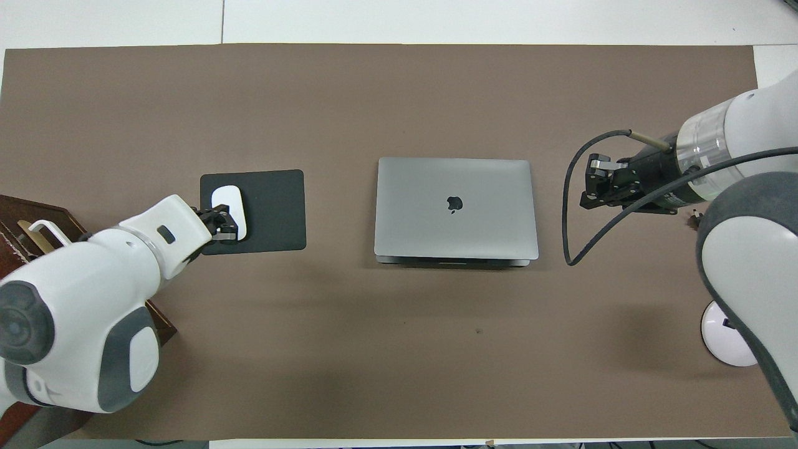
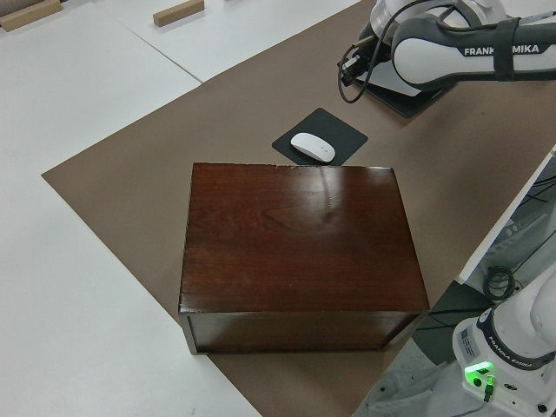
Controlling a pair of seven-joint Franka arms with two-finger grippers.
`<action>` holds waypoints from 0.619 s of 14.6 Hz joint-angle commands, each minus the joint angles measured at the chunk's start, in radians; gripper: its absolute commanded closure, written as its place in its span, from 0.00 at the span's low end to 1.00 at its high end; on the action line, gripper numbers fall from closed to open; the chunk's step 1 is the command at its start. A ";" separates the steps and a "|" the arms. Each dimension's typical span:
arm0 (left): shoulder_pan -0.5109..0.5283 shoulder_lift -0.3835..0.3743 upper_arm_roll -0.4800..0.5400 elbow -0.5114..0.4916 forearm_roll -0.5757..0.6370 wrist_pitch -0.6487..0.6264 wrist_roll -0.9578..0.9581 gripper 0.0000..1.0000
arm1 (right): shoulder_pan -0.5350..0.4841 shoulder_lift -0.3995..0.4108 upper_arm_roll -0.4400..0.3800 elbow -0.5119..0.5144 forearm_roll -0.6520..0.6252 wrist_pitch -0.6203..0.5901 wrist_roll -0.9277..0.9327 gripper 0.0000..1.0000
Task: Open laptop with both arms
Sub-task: 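Move the left gripper to the laptop's near edge while the right gripper approaches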
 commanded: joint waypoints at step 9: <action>-0.197 0.155 0.013 -0.222 -0.012 0.558 -0.062 1.00 | -0.006 -0.023 0.007 -0.041 0.064 0.024 0.025 1.00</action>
